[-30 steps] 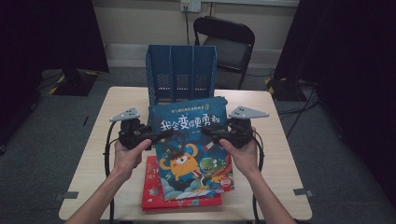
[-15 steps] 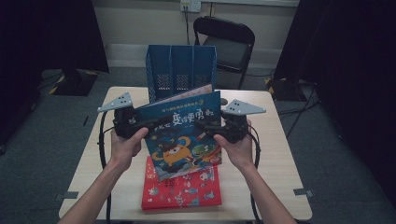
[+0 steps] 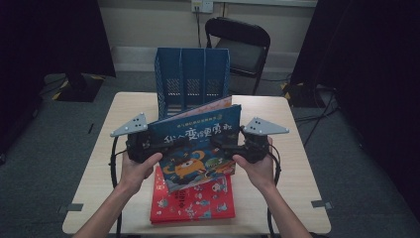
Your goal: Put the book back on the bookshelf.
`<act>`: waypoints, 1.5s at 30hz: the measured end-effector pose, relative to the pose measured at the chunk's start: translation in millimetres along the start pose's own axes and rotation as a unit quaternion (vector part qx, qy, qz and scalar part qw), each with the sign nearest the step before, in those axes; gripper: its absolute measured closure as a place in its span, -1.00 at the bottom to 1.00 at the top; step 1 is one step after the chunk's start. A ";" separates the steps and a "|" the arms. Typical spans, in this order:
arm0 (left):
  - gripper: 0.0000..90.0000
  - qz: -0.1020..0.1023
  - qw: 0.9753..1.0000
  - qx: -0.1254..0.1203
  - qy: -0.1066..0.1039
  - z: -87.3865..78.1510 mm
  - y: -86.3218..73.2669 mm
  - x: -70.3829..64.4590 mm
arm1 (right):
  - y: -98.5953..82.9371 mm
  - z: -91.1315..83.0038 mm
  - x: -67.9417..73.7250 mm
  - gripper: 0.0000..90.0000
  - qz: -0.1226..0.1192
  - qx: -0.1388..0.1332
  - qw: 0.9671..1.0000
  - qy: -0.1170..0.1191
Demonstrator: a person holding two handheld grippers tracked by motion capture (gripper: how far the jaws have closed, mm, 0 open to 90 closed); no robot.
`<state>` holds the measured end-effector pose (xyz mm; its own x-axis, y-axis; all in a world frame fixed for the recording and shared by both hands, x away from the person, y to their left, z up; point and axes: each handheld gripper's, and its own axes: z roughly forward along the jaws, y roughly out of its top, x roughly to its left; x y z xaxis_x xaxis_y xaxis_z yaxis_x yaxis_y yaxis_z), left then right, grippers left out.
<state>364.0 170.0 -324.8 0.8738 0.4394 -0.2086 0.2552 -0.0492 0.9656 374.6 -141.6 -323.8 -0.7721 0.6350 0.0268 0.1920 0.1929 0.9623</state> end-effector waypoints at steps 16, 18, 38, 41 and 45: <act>0.70 0.026 1.000 0.015 0.004 0.3 -17.2 -11.7 | -47.3 5.4 -13.7 -0.44 0.016 0.056 0.998 -0.003; 0.73 0.037 0.999 0.015 0.010 0.4 -17.3 -14.7 | -50.2 8.3 -13.9 -0.41 0.016 0.059 0.998 -0.004; 0.76 0.025 0.999 -0.014 0.030 -1.4 -9.8 -9.8 | -45.6 16.8 -10.4 -0.28 -0.003 0.047 0.998 -0.030; 0.78 0.026 0.999 -0.012 0.030 -1.9 -5.4 -12.2 | -45.0 15.8 -9.9 -0.27 -0.002 0.050 0.998 -0.024; 0.79 0.016 0.999 -0.012 0.035 -2.0 -5.8 -11.5 | -45.0 16.7 -10.0 -0.27 -0.002 0.049 0.998 -0.024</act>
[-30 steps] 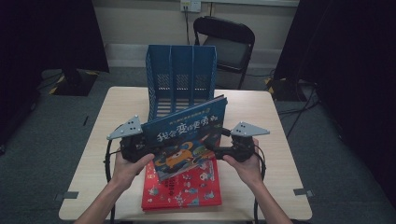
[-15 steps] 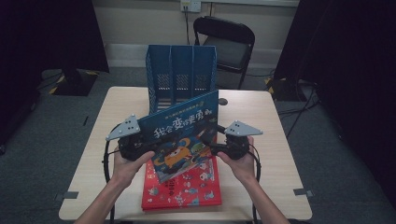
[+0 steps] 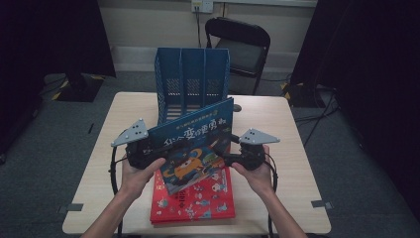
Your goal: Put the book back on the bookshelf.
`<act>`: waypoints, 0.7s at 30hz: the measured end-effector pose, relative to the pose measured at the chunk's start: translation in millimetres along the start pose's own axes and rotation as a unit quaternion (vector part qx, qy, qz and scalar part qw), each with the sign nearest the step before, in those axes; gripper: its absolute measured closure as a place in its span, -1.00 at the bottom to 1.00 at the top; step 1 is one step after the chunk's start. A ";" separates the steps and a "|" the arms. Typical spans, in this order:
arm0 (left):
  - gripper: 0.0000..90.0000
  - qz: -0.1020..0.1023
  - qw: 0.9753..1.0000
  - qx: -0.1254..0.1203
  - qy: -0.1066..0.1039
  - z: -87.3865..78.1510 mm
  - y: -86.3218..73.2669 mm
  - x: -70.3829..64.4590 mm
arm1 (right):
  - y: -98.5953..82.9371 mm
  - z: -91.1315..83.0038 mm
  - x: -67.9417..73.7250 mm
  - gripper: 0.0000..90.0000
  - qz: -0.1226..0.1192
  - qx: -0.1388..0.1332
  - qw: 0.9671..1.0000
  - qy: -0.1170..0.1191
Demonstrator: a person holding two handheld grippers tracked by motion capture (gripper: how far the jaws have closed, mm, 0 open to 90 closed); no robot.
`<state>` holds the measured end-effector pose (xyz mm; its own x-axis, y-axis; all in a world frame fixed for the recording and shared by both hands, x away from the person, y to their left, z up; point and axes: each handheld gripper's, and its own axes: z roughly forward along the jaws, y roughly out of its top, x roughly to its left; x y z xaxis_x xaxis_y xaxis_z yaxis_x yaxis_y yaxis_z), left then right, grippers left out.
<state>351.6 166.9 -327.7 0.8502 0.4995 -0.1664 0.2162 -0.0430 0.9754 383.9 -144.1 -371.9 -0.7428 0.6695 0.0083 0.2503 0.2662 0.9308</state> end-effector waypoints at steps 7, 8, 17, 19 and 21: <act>0.79 -0.009 1.000 0.000 -0.002 -0.7 0.0 0.6 | 0.2 0.3 -0.5 -0.31 0.000 0.000 1.000 0.005; 0.80 -0.008 1.000 0.003 -0.002 -1.0 0.4 0.3 | 0.2 0.7 -0.3 -0.32 0.000 0.001 1.000 0.006; 0.83 -0.012 1.000 0.008 0.014 -4.1 2.1 1.6 | -2.5 3.2 -2.2 -0.34 0.006 0.010 1.000 0.015; 0.83 -0.007 1.000 0.010 0.008 -5.3 2.5 2.5 | -3.1 5.1 -1.9 -0.35 0.006 0.013 1.000 0.018; 0.82 -0.004 1.000 0.015 0.007 -5.8 4.2 1.8 | -3.1 6.6 -0.4 -0.36 0.003 0.017 1.000 0.019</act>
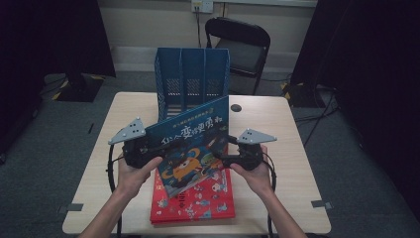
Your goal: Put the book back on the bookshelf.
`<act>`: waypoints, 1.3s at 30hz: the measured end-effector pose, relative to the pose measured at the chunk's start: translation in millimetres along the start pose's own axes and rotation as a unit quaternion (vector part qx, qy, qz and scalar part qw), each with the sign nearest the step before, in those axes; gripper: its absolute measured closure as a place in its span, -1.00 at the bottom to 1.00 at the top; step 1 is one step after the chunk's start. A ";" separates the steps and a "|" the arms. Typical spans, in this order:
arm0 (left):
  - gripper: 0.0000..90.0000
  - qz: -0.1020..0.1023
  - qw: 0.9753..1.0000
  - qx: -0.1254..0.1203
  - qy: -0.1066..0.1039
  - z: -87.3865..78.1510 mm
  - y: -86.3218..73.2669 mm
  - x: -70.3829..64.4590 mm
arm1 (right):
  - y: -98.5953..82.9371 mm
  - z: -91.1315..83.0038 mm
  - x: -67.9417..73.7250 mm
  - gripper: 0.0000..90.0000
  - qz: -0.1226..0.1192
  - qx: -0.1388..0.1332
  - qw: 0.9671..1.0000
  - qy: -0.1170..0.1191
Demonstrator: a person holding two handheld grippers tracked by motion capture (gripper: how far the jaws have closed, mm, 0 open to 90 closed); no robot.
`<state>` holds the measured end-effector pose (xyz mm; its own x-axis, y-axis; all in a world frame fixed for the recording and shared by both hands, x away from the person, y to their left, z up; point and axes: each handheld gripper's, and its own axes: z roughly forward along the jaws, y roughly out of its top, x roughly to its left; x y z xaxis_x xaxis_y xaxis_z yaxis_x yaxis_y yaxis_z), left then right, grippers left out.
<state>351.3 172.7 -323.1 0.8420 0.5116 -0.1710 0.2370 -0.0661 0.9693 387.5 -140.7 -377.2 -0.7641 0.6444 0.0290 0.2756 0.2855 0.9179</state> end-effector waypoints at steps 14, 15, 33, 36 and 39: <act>0.78 -0.008 1.000 -0.003 0.002 0.2 7.6 2.1 | 0.1 1.4 0.6 -0.33 -0.003 0.000 1.000 -0.005; 0.79 -0.011 1.000 -0.003 0.001 0.8 7.7 2.6 | 0.1 1.5 0.4 -0.33 -0.003 0.001 1.000 -0.006; 0.85 -0.015 1.000 0.016 0.020 9.0 22.5 0.1 | -4.1 -5.8 -10.5 -0.28 0.007 0.002 1.000 -0.006; 0.85 -0.020 0.999 0.014 0.028 6.9 22.0 1.8 | -5.4 -7.0 -12.1 -0.29 0.010 0.002 1.000 -0.007; 0.85 -0.018 0.999 0.016 0.029 6.4 23.6 1.0 | -6.1 -7.4 -14.3 -0.29 0.013 0.005 1.000 -0.008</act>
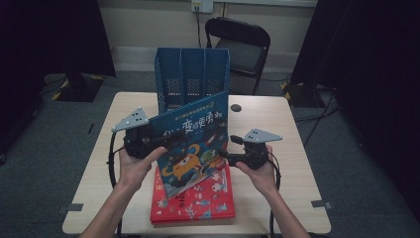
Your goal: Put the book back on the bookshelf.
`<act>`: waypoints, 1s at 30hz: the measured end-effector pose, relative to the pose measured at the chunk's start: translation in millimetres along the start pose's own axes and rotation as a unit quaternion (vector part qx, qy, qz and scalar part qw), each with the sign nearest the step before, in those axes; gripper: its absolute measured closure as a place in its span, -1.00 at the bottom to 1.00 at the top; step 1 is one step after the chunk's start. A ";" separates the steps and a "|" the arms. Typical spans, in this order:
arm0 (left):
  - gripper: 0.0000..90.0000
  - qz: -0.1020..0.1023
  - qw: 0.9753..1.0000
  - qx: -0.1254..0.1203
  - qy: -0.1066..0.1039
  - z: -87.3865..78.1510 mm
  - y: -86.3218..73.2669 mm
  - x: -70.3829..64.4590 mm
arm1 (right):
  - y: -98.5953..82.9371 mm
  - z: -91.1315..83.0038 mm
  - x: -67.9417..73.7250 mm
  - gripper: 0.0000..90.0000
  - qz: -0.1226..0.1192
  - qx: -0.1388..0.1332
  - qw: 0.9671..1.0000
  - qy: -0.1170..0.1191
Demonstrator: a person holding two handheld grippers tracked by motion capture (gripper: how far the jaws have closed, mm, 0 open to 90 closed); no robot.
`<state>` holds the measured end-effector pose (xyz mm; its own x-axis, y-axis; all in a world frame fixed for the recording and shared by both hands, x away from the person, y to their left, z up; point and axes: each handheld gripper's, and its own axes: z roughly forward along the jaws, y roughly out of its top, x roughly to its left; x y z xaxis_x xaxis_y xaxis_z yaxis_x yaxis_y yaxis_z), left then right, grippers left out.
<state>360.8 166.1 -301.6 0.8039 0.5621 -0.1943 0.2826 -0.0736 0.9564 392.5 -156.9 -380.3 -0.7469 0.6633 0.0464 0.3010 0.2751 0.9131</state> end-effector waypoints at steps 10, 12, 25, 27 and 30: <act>0.85 -0.001 1.000 0.007 0.001 0.2 11.6 -0.4 | -0.3 -2.5 -3.2 -0.31 0.002 -0.001 1.000 -0.003; 0.85 0.008 1.000 0.013 0.004 0.7 15.5 -2.6 | -0.5 -2.8 -3.5 -0.31 0.003 -0.001 1.000 -0.004; 0.85 0.017 1.000 0.022 0.009 0.3 28.3 -1.1 | -1.0 -4.9 -6.7 -0.32 0.008 0.001 1.000 -0.006; 0.85 0.017 1.000 0.023 0.008 -1.3 29.8 0.4 | -1.1 -4.8 -6.9 -0.33 0.008 0.000 1.000 -0.007; 0.85 0.012 1.000 0.019 0.004 -3.6 33.3 2.7 | -1.2 -4.5 -7.0 -0.33 0.009 0.001 1.000 -0.006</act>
<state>370.5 168.1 -269.5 0.8066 0.5663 -0.1693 0.2827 -0.1180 0.9519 394.7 -165.0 -379.8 -0.7339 0.6769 0.0572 0.3150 0.2646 0.9115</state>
